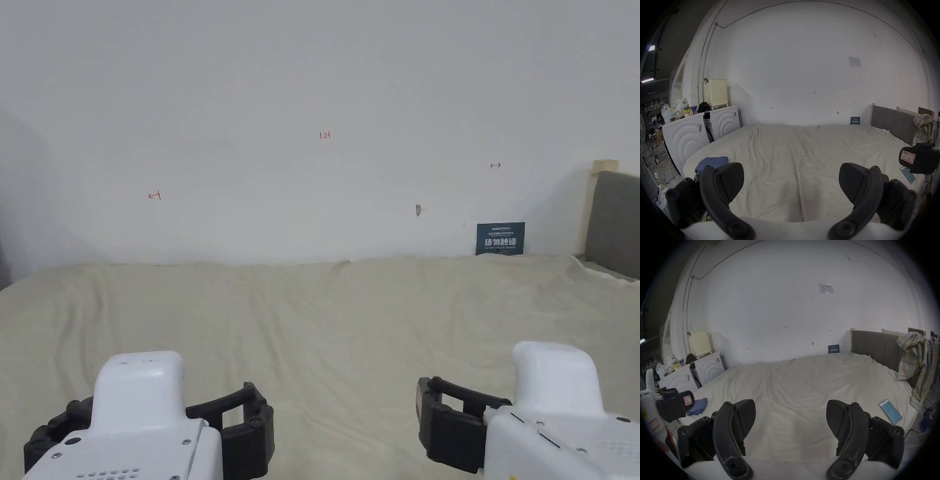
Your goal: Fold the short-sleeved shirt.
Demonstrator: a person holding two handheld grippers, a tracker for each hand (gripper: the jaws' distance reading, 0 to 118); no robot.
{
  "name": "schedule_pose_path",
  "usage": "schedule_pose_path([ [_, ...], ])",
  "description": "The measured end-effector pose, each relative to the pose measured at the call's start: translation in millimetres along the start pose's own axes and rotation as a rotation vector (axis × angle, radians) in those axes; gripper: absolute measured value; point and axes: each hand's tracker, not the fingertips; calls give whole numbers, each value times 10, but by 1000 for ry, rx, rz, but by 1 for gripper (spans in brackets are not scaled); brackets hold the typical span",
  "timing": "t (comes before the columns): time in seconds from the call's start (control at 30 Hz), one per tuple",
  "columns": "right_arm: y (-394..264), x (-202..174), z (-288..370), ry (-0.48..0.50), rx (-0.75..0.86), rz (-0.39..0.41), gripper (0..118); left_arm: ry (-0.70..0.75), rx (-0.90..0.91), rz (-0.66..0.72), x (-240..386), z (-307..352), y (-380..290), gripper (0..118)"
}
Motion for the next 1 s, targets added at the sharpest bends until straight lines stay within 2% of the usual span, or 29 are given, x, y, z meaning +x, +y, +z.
schedule_pose_path([
  [0.23,-45,121,-46,75,-2,-50,91,-3,-7,2,2,-12,-22,116],
  [0.37,-104,93,1,6,64,37,90,-8,-10,15,-30,-30,-24,116],
  [0.53,-100,114,41,17,114,26,90,-7,-6,48,-59,-35,-38,116],
  [0.67,-104,106,48,-29,127,39,90,-4,4,40,-47,-7,-57,116],
  [1.0,-133,96,30,-66,136,76,90,-19,21,42,-26,15,-69,116],
])
